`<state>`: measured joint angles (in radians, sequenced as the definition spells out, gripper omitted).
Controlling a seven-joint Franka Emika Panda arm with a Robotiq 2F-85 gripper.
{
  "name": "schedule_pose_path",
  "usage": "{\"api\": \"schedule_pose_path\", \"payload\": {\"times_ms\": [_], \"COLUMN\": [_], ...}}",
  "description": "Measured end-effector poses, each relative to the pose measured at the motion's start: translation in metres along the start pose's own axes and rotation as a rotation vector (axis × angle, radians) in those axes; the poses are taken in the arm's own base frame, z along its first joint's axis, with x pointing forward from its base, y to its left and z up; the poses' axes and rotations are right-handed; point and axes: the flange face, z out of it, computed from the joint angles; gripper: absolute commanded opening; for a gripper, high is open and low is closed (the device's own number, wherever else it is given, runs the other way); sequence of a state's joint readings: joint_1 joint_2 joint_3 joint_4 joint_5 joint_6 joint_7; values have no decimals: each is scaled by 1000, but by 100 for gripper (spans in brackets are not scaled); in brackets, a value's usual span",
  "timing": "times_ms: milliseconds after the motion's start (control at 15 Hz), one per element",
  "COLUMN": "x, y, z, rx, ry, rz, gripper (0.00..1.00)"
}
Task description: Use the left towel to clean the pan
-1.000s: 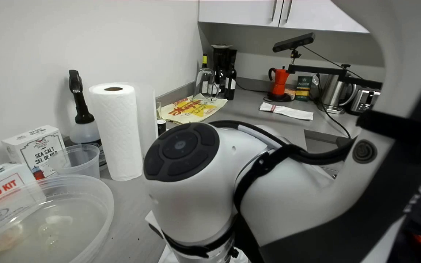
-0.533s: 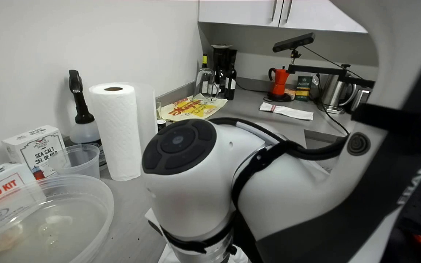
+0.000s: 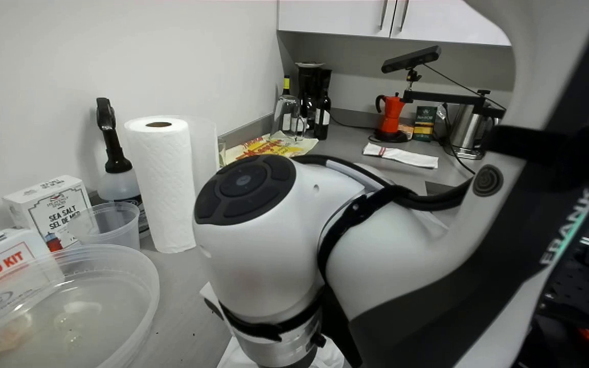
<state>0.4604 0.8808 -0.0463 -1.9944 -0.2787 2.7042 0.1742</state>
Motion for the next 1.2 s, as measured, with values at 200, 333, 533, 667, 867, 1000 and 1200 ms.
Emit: {"api": "schedule_pose_path", "payload": {"times_ms": [200, 333, 533, 667, 867, 1000, 1200], "x": [1, 1, 1, 1, 1, 2, 5], "y": [0, 0, 0, 1, 2, 4, 12], "z": [-2, -3, -4, -5, -5, -7, -21], "rx": [5, 9, 16, 20, 25, 26, 27], "ry": [0, 1, 2, 2, 1, 1, 8], "rz": [3, 3, 6, 9, 14, 16, 28], "gripper": [27, 19, 1, 4, 4, 4, 4]}}
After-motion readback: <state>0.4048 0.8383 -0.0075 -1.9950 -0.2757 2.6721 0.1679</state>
